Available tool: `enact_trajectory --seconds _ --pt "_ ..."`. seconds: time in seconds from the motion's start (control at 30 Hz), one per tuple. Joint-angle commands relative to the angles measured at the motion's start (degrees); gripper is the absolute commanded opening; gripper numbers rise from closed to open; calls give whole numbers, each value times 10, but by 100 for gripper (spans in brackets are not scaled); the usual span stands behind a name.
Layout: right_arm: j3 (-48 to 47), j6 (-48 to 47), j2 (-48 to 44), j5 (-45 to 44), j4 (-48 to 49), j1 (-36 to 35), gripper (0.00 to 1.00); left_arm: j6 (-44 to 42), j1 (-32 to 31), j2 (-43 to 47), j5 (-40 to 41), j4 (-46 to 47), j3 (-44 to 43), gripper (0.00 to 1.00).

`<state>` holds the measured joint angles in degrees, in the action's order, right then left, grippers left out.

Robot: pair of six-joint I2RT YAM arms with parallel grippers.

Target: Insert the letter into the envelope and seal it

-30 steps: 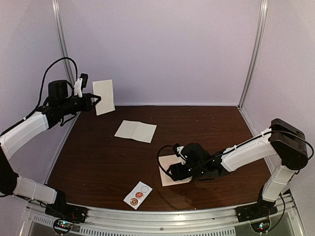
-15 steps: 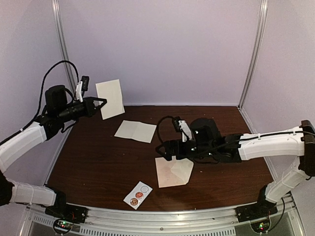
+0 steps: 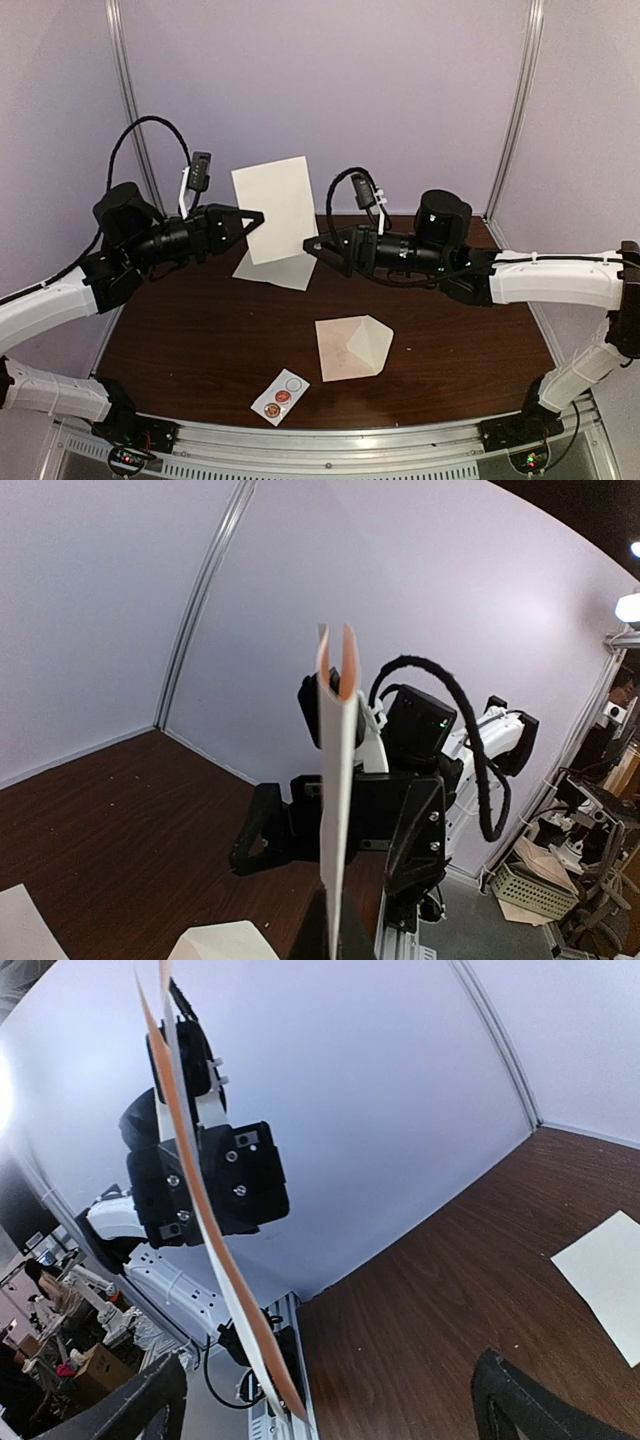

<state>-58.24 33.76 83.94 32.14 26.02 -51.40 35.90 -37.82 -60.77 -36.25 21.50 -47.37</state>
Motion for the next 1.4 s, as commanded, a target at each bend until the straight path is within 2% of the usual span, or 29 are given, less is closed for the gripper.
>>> enact_trajectory --seconds 0.0,0.3,0.77,0.83,0.93,0.97,1.0,1.1,1.13,1.17,1.27,1.37 --pt "-4 19 -11 80 94 -2 99 6 -18 -12 -13 48 -8 0" --pt "-22 28 -13 87 114 -2 72 -17 -60 -44 -34 27 -31 0" --pt "-22 46 -16 107 142 -3 0 -17 -66 -56 -18 15 -30 0" --pt "-21 39 -21 94 126 -3 0 -20 -65 -57 -12 7 -30 0" --pt "-19 19 -35 73 89 -2 0 -26 -66 -55 19 -8 -27 7" --pt "-17 14 -39 63 74 0 0 -28 -66 -54 36 -14 -26 12" --pt "-15 8 -44 53 59 2 0 -28 -66 -52 53 -18 -21 23" --pt "-5 -1 -57 37 3 22 0 -20 -66 -46 112 -20 -5 80" --pt "1 -1 -61 31 -17 30 0 -18 -66 -44 130 -22 1 91" --pt "9 1 -65 24 -36 39 0 -15 -65 -43 147 -24 6 97" --pt "22 4 -63 50 -109 74 0 5 -61 -45 211 -44 13 98" --pt "48 -8 -56 74 -163 97 0 30 -53 -49 237 -43 30 98"
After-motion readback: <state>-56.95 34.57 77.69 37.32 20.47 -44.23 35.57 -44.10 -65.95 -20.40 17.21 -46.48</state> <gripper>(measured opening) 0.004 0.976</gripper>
